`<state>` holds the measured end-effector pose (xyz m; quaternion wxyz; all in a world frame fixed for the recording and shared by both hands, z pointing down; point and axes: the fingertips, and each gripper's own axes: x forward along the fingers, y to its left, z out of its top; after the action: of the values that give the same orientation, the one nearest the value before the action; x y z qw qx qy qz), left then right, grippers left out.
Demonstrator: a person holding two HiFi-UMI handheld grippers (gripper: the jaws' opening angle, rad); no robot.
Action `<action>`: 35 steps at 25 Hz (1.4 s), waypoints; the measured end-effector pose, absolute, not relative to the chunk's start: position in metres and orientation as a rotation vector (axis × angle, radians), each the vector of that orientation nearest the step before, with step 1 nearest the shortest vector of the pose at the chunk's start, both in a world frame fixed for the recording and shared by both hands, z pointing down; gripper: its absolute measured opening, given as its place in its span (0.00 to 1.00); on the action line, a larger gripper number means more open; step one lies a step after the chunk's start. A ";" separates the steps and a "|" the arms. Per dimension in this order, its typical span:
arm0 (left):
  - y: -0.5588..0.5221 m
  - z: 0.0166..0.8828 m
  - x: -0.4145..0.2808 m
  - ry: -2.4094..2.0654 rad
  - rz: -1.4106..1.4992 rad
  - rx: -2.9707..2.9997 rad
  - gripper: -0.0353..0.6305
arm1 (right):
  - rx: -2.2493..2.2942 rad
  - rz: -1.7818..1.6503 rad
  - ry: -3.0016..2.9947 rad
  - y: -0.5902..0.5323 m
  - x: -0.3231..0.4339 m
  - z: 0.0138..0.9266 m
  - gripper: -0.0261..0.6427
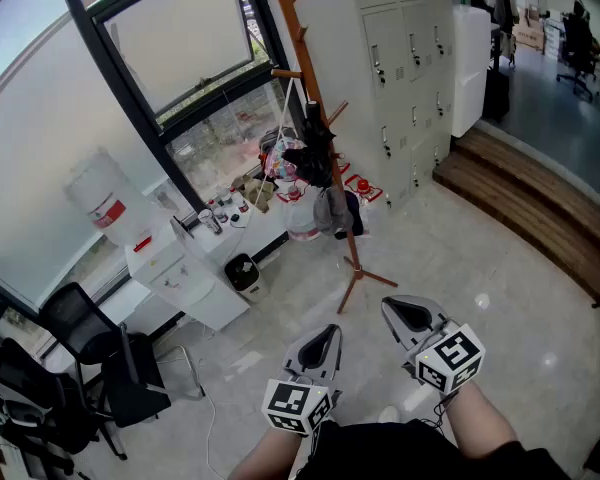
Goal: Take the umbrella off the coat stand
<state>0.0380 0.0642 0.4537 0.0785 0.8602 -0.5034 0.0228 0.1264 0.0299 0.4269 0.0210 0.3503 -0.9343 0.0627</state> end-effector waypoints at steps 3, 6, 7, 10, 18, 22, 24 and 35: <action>0.063 0.453 0.038 -1.507 0.064 2.572 0.09 | 1.084 0.190 -2.897 0.029 0.127 0.426 0.12; 0.062 0.454 0.039 -1.502 0.058 2.572 0.09 | 1.087 0.190 -2.896 0.029 0.127 0.427 0.12; 0.062 0.454 0.039 -1.500 0.057 2.572 0.09 | 1.088 0.191 -2.896 0.029 0.128 0.428 0.12; 0.061 0.455 0.039 -1.500 0.054 2.568 0.09 | 1.092 0.197 -2.896 0.028 0.129 0.429 0.12; 0.059 0.457 0.033 -1.510 0.062 2.556 0.09 | 1.078 0.228 -2.891 0.025 0.125 0.433 0.12; 0.058 0.455 0.027 -1.518 0.070 2.553 0.09 | 1.069 0.236 -2.893 0.022 0.119 0.433 0.12; 0.055 0.454 0.020 -1.524 0.068 2.548 0.09 | 1.064 0.239 -2.894 0.019 0.114 0.432 0.12; 0.035 0.454 -0.023 -1.500 0.069 2.549 0.09 | 1.100 0.253 -2.880 -0.003 0.074 0.430 0.12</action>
<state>-0.0227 0.0347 0.4535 0.0916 0.8580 -0.5049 0.0233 0.0743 -0.0031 0.4302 0.0243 0.3555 -0.9308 0.0818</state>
